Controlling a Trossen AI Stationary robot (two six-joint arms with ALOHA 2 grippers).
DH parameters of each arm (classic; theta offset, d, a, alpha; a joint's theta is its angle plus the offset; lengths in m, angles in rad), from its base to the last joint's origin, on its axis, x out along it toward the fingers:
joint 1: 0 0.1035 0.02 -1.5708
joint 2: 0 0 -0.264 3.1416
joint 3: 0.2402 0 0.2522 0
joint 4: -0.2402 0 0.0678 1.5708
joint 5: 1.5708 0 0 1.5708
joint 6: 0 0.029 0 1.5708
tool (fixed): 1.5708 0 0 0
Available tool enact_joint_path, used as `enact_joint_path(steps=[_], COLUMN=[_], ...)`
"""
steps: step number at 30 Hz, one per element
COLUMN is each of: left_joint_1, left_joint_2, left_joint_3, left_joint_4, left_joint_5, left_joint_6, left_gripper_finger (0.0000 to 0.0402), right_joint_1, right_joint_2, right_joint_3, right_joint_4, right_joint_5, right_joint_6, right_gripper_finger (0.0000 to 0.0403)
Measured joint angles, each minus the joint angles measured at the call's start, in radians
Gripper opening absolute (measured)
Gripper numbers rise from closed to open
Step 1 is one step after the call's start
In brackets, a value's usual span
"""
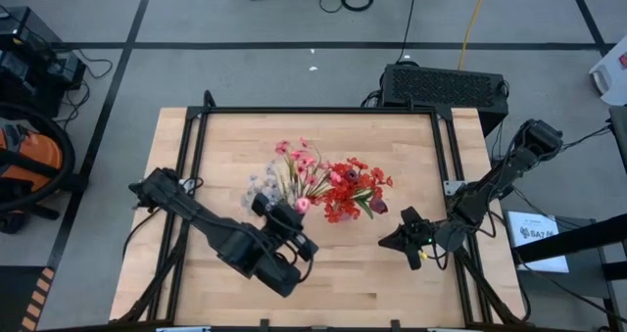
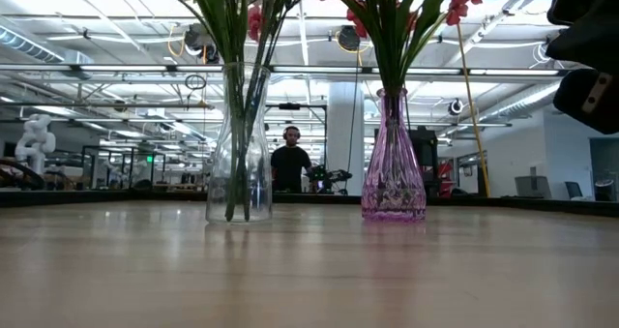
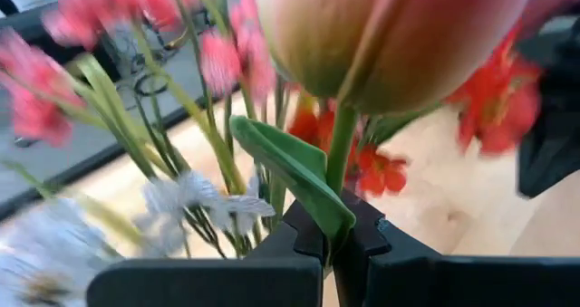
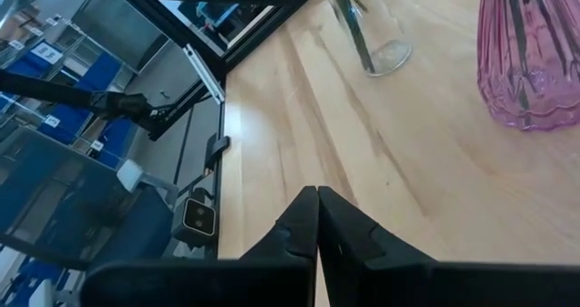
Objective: Sort flowers into vase by color
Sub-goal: Put the pink flower into the transparent vase
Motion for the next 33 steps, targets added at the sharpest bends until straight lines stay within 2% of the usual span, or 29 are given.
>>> enact_joint_path(steps=[6, 11, 19, 26, 33], left_joint_1=[-0.005, -0.005, -0.006, -0.004, 0.002], left_joint_2=[-0.002, -0.002, -0.002, -0.002, -0.002], left_joint_3=[-0.133, -0.192, -0.194, -0.16, -0.133], left_joint_4=[0.035, 0.056, 0.078, 0.145, 0.144], left_joint_5=[0.002, 0.044, 0.101, 0.132, 0.141], left_joint_6=[-0.116, -0.168, -0.155, -0.032, 0.025], left_gripper_finger=[0.0011, 0.0024, 0.003, 0.0036, 0.0092], right_joint_1=[0.0, 0.0, 0.0, 0.0, 0.0], right_joint_2=[0.0, 0.0, 0.0, 0.0, 0.0], right_joint_3=[0.0, 0.0, 0.0, 0.0, 0.0], right_joint_4=[0.0, -0.002, -0.009, -0.011, -0.019], right_joint_5=[-0.003, -0.003, -0.029, -0.03, -0.029], right_joint_6=[0.0, -0.001, -0.008, -0.008, -0.008], right_gripper_finger=[0.0, 0.0, 0.0, 0.0, 0.0])
